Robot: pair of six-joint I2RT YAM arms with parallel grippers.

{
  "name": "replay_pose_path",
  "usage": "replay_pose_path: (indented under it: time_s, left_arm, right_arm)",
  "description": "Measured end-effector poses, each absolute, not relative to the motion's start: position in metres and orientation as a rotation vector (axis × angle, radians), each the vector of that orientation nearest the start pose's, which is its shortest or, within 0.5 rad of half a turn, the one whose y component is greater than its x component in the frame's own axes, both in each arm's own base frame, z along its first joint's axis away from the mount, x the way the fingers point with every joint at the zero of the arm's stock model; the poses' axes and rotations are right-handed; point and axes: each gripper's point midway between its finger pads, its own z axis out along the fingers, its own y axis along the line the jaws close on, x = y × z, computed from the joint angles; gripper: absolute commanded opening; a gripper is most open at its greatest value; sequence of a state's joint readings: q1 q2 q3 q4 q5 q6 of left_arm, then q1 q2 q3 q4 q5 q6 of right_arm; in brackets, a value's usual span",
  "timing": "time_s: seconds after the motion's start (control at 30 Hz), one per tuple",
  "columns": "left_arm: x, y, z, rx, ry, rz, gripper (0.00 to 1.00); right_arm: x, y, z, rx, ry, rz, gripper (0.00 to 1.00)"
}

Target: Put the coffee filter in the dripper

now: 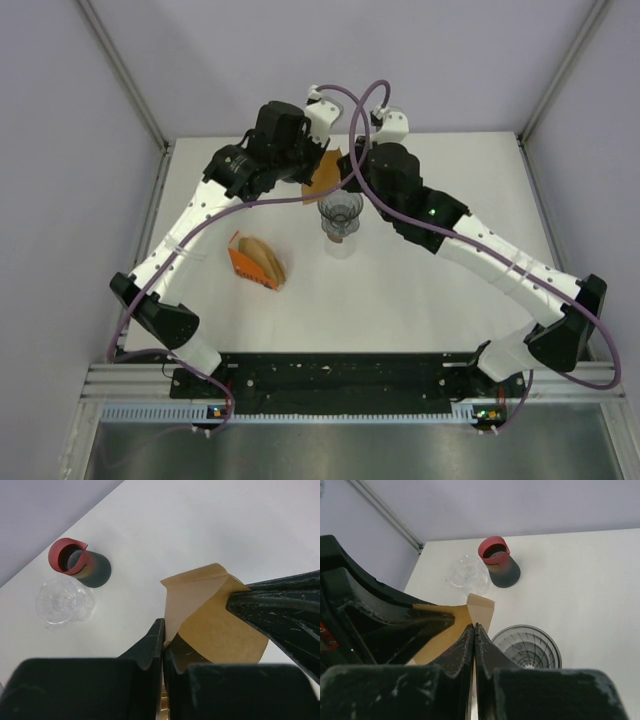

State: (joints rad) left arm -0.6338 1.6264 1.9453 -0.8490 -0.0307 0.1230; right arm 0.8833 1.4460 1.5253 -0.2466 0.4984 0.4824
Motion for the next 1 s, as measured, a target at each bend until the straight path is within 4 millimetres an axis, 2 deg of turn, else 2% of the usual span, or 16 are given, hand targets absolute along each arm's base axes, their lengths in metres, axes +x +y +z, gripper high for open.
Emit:
replay_pose_path:
  time_s: [0.1, 0.17, 0.27, 0.4, 0.5, 0.57, 0.6, 0.67, 0.7, 0.83, 0.93, 1.0]
  left_arm:
    - [0.366, -0.25, 0.345, 0.743, 1.981, -0.249, 0.0]
    - [0.367, -0.249, 0.344, 0.723, 1.991, -0.243, 0.0]
    - [0.368, -0.248, 0.343, 0.686, 2.004, -0.244, 0.0]
    - [0.368, -0.248, 0.344, 0.632, 2.02, -0.26, 0.0]
    - [0.368, -0.248, 0.345, 0.6, 2.027, -0.276, 0.0]
    - [0.368, -0.249, 0.346, 0.583, 2.029, -0.282, 0.0]
    - [0.368, -0.248, 0.347, 0.572, 2.032, -0.284, 0.0]
    - [0.369, -0.247, 0.348, 0.555, 2.033, -0.278, 0.0]
    - [0.369, -0.246, 0.348, 0.549, 2.033, -0.272, 0.0]
    - [0.375, -0.237, 0.348, 0.526, 2.033, -0.232, 0.0]
    - [0.381, -0.228, 0.346, 0.513, 2.034, -0.201, 0.0]
    - [0.383, -0.227, 0.341, 0.524, 2.041, -0.2, 0.0]
  right_arm:
    - [0.345, 0.306, 0.369, 0.009, 1.774, 0.578, 0.0]
    - [0.348, 0.304, 0.365, 0.005, 1.783, 0.578, 0.2]
    - [0.348, 0.307, 0.362, -0.02, 1.785, 0.604, 0.32]
    - [0.346, 0.319, 0.361, -0.068, 1.786, 0.656, 0.36]
    - [0.347, 0.328, 0.35, -0.097, 1.81, 0.672, 0.36]
    - [0.349, 0.334, 0.34, -0.113, 1.832, 0.674, 0.33]
    - [0.351, 0.337, 0.334, -0.118, 1.843, 0.669, 0.27]
    - [0.353, 0.338, 0.327, -0.122, 1.859, 0.657, 0.06]
    - [0.354, 0.337, 0.325, -0.117, 1.864, 0.645, 0.0]
    - [0.36, 0.323, 0.32, -0.068, 1.863, 0.574, 0.0]
    - [0.364, 0.304, 0.311, -0.031, 1.874, 0.518, 0.0]
    - [0.365, 0.294, 0.316, -0.014, 1.866, 0.511, 0.0]
